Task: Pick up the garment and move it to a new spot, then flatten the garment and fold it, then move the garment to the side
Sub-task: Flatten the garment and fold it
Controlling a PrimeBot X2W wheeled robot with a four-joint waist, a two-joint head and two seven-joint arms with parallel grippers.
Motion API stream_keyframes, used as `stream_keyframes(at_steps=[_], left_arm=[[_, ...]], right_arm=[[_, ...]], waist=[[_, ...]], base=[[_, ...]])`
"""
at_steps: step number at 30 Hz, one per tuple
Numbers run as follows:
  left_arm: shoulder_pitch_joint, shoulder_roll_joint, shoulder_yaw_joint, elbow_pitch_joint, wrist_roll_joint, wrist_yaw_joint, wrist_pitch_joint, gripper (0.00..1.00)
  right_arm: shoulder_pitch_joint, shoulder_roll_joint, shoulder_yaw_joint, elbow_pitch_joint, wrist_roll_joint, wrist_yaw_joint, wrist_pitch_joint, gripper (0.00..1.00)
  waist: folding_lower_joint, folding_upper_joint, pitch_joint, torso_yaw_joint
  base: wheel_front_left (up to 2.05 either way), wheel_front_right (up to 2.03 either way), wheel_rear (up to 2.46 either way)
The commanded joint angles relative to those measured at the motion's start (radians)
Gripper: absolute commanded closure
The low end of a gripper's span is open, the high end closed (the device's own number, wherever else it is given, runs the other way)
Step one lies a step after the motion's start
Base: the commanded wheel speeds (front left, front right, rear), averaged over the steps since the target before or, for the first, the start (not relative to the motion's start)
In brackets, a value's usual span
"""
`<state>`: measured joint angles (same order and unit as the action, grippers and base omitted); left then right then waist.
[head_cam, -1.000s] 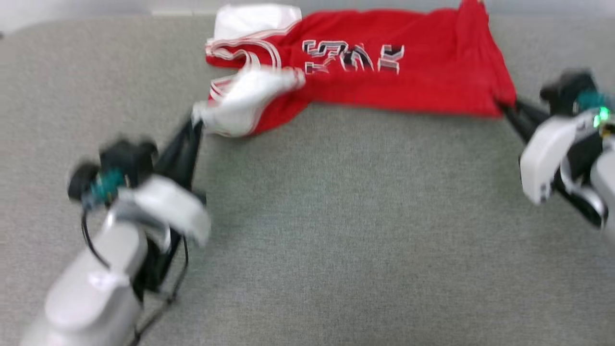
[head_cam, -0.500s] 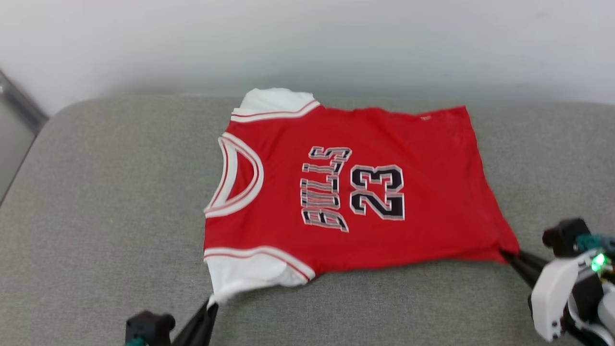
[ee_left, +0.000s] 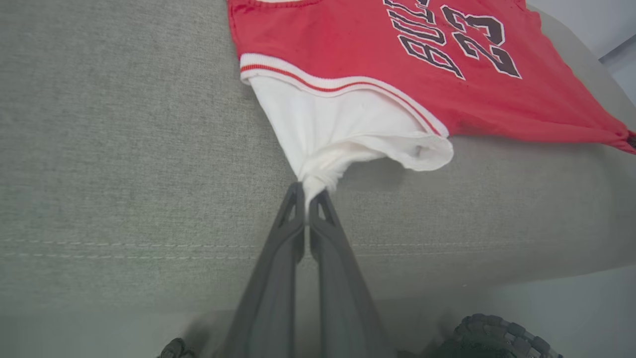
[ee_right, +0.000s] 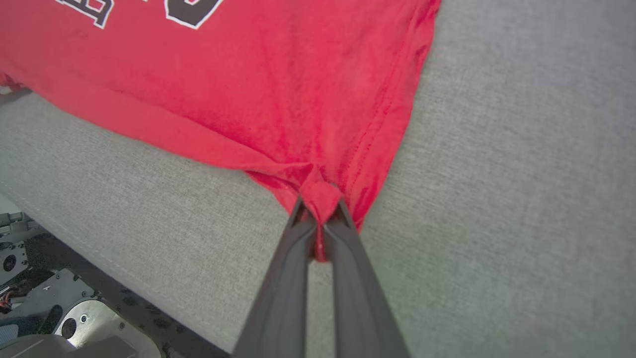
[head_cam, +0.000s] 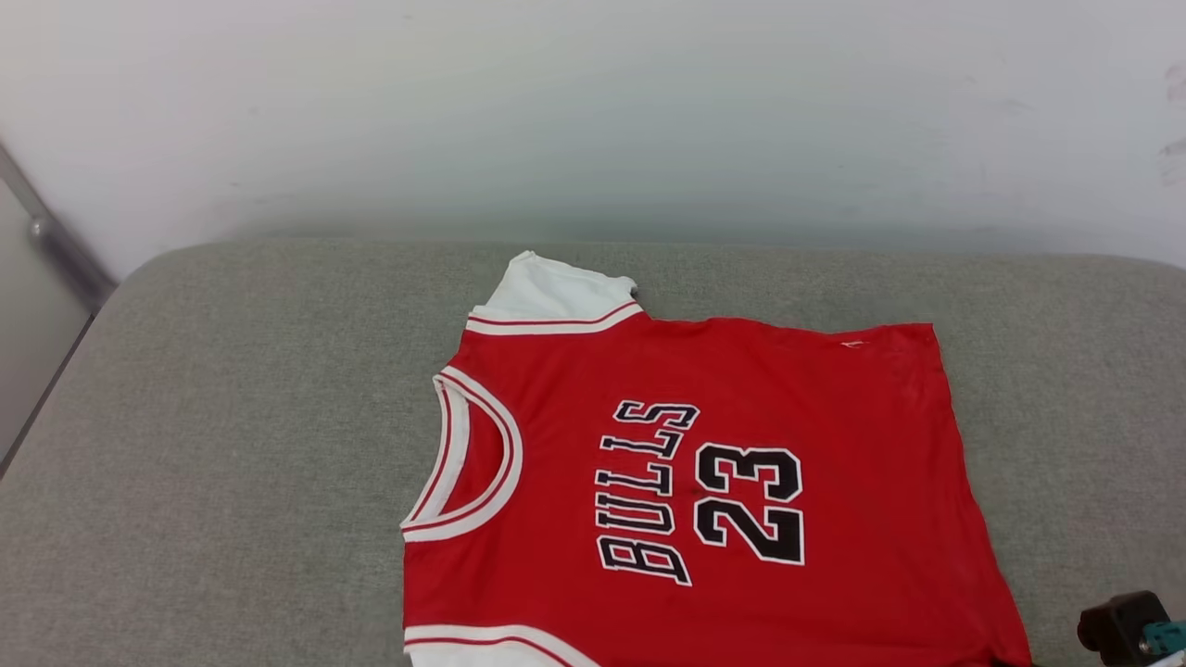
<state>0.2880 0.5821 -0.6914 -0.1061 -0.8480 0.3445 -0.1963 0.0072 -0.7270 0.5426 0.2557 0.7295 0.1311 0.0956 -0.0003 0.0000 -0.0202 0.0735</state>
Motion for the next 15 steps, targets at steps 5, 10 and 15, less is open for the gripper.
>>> stream_keyframes(at_steps=[5, 10, 15], left_arm=[[-0.028, 0.000, 0.006, 0.012, 0.013, -0.015, -0.014, 1.00], [-0.131, 0.040, 0.016, 0.018, 0.062, -0.045, -0.002, 1.00], [-0.271, 0.081, 0.033, 0.015, 0.113, -0.081, 0.030, 1.00]], right_arm=[[0.064, 0.023, -0.084, -0.064, -0.055, -0.001, 0.058, 1.00], [0.061, 0.051, -0.150, -0.122, -0.097, -0.001, 0.109, 1.00], [0.025, 0.062, -0.209, -0.169, -0.120, -0.001, 0.130, 1.00]], waist=[[0.0003, 0.0000, 0.009, 0.000], [0.0003, 0.0000, 0.029, 0.011], [0.0003, 0.0000, 0.075, 0.010]], base=[[0.00, 0.00, 0.00], [0.00, 0.00, 0.00], [0.00, 0.00, 0.00]])
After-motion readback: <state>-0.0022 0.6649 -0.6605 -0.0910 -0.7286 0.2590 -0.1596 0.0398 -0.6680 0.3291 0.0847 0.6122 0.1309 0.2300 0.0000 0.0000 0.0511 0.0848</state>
